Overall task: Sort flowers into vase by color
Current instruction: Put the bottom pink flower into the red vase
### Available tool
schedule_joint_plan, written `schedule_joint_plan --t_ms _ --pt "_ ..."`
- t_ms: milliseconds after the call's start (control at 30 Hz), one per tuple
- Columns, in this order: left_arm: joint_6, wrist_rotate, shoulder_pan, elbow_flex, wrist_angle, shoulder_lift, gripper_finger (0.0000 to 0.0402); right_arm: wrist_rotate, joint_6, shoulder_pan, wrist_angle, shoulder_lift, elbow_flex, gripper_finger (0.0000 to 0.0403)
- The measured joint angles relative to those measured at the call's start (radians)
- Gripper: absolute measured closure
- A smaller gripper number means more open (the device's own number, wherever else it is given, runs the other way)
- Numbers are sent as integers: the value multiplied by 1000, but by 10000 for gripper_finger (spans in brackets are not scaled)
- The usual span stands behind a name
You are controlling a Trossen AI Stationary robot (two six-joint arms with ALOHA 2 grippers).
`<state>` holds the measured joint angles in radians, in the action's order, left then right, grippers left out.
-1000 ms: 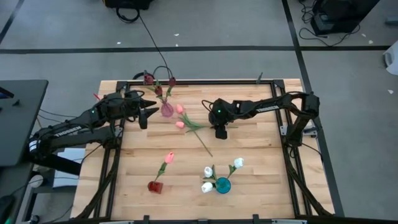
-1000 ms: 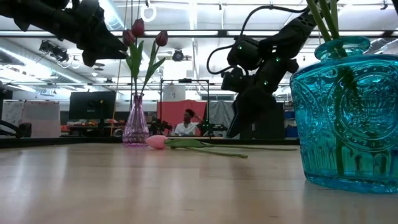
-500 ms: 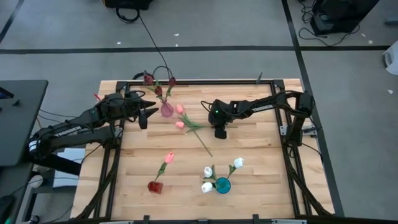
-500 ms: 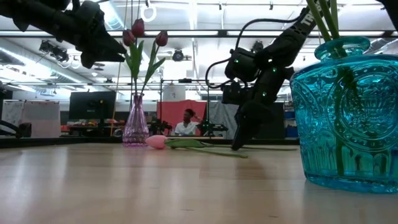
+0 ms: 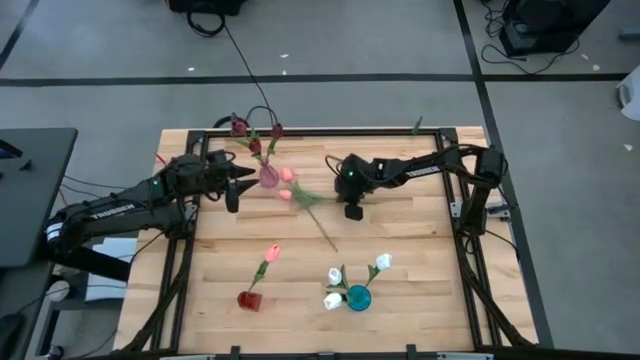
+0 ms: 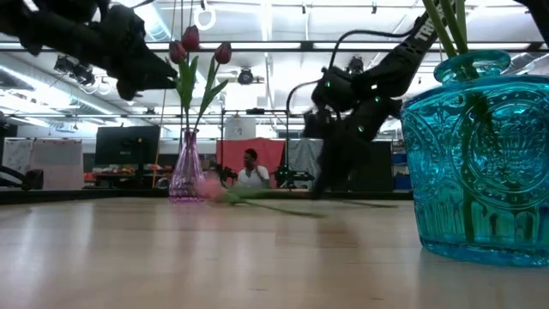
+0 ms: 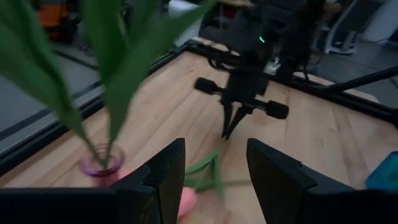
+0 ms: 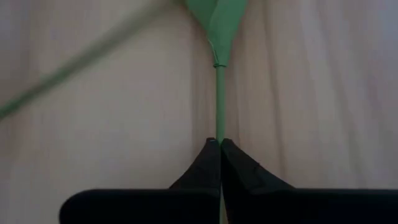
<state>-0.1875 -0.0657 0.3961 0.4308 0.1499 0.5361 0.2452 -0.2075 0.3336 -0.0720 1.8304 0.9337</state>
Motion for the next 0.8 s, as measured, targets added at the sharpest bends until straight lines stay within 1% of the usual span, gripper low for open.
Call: schedule_joint_plan --t_ms 100,167,367,433,567,600,667,800 --pt "15 -1 -17 -68 -107 3 225 109 -28 17 137 -26 3 399" --pt "32 0 -19 -88 -151 2 225 147 -29 23 225 -29 6 400" --pt "26 -18 -19 -65 -167 1 225 262 -26 37 361 -42 5 401" --pt "22 -49 -20 -64 -186 1 225 289 -19 37 413 -45 5 401" --pt "39 -155 -42 -64 -246 2 225 334 39 34 560 -45 5 400" --pt "45 -169 -51 -64 -262 2 225 349 51 34 592 -45 5 400" --pt "50 -169 -69 -64 -284 4 225 374 69 34 652 -45 5 400" --pt "56 -119 -97 -64 -321 28 225 380 117 32 771 -46 5 400"
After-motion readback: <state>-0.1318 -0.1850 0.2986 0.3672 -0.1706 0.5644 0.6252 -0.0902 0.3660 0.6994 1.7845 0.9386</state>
